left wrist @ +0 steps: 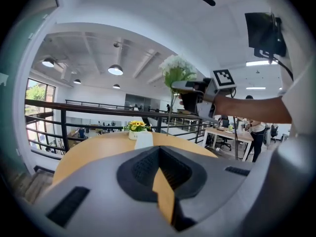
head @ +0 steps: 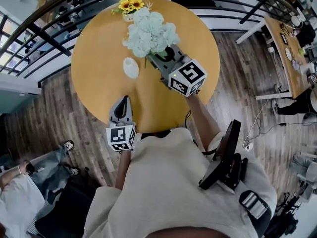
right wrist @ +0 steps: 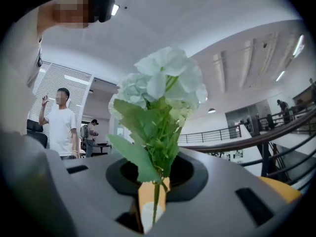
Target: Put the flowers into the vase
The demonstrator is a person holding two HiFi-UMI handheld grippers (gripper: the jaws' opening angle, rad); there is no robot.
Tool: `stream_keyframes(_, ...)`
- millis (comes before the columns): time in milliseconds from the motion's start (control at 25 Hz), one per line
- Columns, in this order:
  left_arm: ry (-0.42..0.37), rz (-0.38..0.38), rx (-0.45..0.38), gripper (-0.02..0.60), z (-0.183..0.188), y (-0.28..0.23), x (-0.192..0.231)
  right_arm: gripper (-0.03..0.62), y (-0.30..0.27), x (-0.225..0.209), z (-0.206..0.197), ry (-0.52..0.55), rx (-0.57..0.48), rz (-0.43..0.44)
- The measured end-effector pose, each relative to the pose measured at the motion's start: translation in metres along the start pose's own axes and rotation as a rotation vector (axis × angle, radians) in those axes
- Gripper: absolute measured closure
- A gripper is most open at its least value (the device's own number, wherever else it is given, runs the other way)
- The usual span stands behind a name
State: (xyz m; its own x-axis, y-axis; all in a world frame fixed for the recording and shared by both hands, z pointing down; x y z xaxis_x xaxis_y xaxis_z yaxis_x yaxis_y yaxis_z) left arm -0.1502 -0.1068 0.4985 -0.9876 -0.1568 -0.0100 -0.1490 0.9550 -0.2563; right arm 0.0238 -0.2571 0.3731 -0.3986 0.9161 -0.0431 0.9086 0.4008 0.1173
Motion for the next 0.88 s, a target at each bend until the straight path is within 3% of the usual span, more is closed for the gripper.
stream_keyframes(200,0.014,0.071,0.009,0.574,0.0,0.005,0.019,0.508,-0.046,-0.002,0.014,0.043,-0.035,0.077)
stream_keyframes(400,0.024,0.132,0.023,0.574,-0.005,0.01,0.035,0.508,-0.071,-0.004,-0.008,0.043,-0.01,0.104)
stream_keyframes(880,0.013,0.122,0.059,0.574,-0.007,0.004,0.037,0.507,-0.068,-0.004,-0.081,-0.046,0.065,0.053)
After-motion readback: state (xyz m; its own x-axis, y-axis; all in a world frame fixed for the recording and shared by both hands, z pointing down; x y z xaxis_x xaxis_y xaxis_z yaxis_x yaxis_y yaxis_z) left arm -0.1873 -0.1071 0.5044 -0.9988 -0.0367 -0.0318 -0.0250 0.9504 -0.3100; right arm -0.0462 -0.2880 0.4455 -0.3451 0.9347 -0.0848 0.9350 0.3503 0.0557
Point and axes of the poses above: the fingertips, and each gripper's own axes: y backward along the fingers, x to its left, z out of its top, the point moved 7 cm from there along y, backward along the fingers, and after that the axes turned 13 degrees about z, right-handed, at the moved point
